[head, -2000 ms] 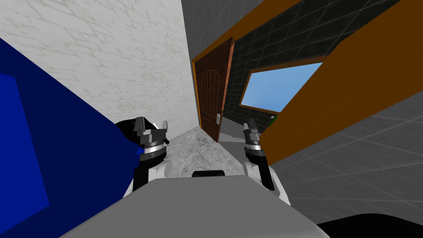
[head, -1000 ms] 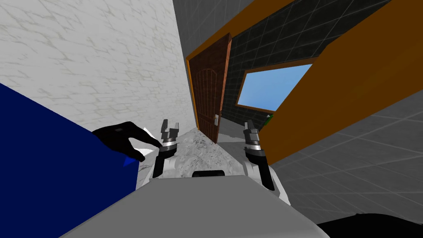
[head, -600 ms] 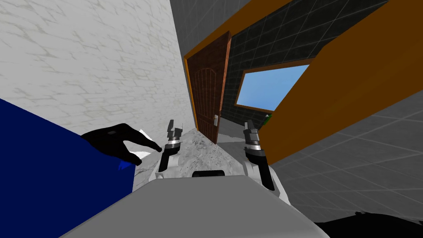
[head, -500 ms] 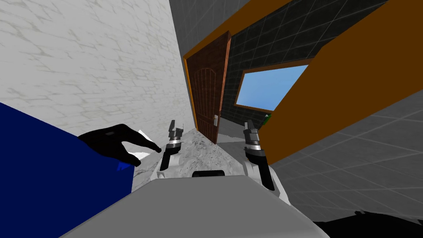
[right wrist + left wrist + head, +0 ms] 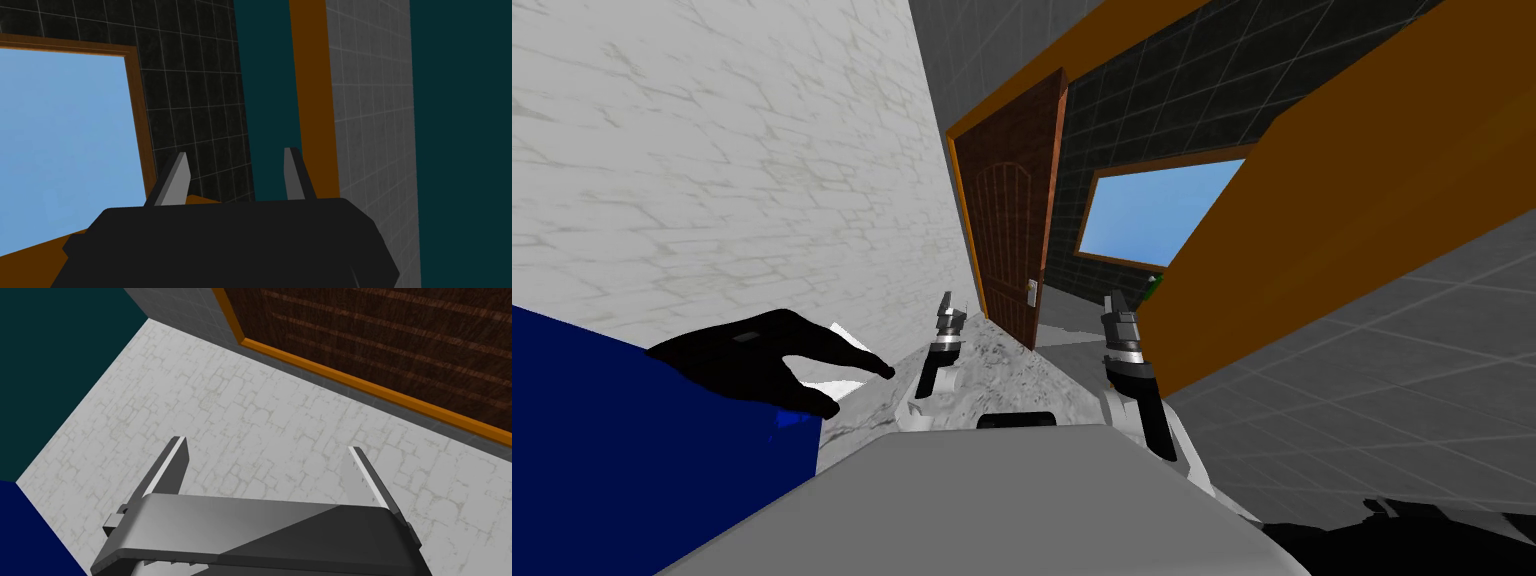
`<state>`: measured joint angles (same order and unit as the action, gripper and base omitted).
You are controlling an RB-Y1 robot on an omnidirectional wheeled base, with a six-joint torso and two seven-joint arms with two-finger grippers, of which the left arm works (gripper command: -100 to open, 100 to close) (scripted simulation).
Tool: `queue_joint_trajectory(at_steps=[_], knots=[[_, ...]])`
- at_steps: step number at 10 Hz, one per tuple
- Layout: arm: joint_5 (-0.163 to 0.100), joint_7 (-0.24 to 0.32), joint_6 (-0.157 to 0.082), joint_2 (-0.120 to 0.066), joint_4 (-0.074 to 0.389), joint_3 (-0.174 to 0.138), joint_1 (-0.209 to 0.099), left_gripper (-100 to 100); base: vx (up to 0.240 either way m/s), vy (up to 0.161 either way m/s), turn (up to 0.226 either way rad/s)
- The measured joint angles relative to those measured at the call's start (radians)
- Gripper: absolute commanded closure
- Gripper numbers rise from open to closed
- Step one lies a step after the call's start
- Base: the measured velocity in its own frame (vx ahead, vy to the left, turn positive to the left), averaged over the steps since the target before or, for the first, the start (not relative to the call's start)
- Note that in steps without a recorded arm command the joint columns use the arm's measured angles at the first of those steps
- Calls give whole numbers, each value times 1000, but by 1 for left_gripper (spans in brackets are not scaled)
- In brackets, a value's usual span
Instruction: Push the door open
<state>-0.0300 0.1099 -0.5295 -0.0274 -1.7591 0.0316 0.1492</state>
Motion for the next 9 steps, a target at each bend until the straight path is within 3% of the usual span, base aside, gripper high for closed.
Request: queue_joint_trajectory(at_steps=[2,6,9], knots=[[5,-1,-4,3,48,13,-23,-100,45,36,-76],[10,4,-9,-5,188,27,-111,-100,54,45,-77],[14,9,-1,-10,262,39,-148,-100,41,42,-73]])
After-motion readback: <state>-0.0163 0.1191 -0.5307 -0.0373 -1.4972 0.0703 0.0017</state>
